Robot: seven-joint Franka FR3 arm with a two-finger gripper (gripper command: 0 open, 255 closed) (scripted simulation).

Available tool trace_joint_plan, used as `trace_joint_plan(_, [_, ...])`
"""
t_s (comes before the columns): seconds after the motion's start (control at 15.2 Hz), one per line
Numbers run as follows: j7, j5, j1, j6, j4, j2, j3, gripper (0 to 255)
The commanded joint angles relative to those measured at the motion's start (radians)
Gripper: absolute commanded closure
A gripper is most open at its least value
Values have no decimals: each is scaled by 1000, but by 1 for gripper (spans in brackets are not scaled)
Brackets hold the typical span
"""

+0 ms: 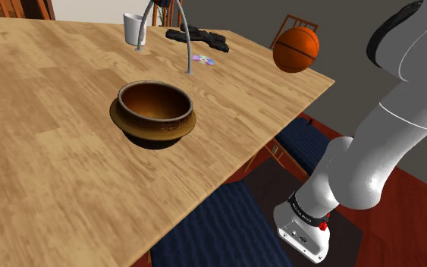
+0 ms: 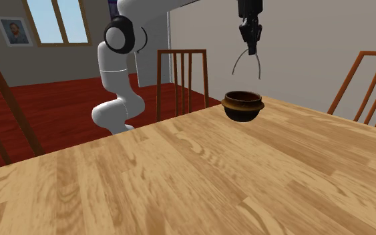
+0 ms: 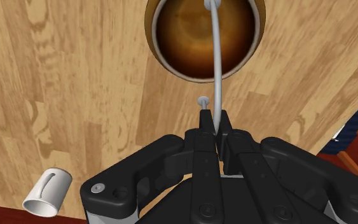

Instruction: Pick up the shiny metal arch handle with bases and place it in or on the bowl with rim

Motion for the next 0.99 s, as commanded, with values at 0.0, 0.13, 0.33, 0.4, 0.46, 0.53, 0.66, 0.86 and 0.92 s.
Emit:
trace_joint_plan(0.0, [-6, 20, -11, 42, -65, -29, -8, 255])
trace_joint_plan(0.13, [-11, 35, -17, 79, -121, -53, -15, 255])
trace_joint_plan(0.33, [-17, 54, -24, 130, -198, -84, -24, 255])
trace_joint_plan(0.4, [-19, 59, -25, 146, -222, -93, -27, 255])
trace_joint_plan(0.46, [-20, 64, -26, 162, -245, -102, -29, 255])
trace_joint_plan(0.53, [-21, 68, -27, 178, -268, -110, -31, 255])
trace_joint_plan(0.66, [-24, 77, -29, 209, -312, -126, -35, 255])
trace_joint_plan(0.86, [-26, 83, -30, 235, -348, -137, -39, 255])
trace_joint_plan(0.92, [-25, 83, -30, 235, -348, -137, -39, 255])
